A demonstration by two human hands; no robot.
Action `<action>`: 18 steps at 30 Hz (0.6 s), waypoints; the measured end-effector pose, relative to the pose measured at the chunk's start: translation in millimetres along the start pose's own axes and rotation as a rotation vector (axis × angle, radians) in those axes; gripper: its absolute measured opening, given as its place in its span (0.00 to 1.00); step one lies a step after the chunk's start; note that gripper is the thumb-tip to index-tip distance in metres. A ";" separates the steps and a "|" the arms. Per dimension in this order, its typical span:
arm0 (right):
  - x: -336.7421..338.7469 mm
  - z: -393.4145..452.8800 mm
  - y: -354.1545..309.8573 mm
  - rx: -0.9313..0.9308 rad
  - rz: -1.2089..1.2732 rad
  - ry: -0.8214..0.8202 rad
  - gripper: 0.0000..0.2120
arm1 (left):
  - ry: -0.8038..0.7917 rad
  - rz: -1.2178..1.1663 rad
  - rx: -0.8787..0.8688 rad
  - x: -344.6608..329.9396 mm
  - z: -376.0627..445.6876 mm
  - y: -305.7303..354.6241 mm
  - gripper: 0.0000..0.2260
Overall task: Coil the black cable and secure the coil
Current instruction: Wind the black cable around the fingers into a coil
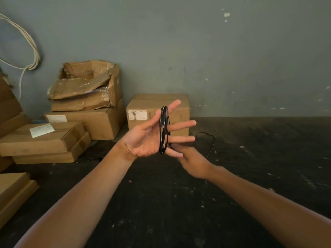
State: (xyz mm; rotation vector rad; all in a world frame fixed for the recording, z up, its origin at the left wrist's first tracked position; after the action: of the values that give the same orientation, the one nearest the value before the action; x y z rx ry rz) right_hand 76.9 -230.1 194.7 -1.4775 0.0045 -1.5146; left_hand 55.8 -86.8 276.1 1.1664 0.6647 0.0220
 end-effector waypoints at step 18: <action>-15.7 -12.6 -43.4 0.068 -0.285 -0.192 0.12 | 0.444 -0.026 -0.239 64.1 -10.9 7.0 0.20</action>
State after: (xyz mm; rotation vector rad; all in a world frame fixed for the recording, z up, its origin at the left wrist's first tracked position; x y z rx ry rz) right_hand 37.3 -205.4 205.5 -1.6136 -0.3829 -1.5711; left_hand 104.5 -52.4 249.3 0.9256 1.0380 0.3375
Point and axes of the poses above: each hand's wrist, its own z-axis towards the middle knuckle, its own x-axis out of the back of the hand, y = z × x, the point moved 3 cm from there along z, towards the middle knuckle, and after that the axes turned 6 degrees about -z, right-handed, at the moved point
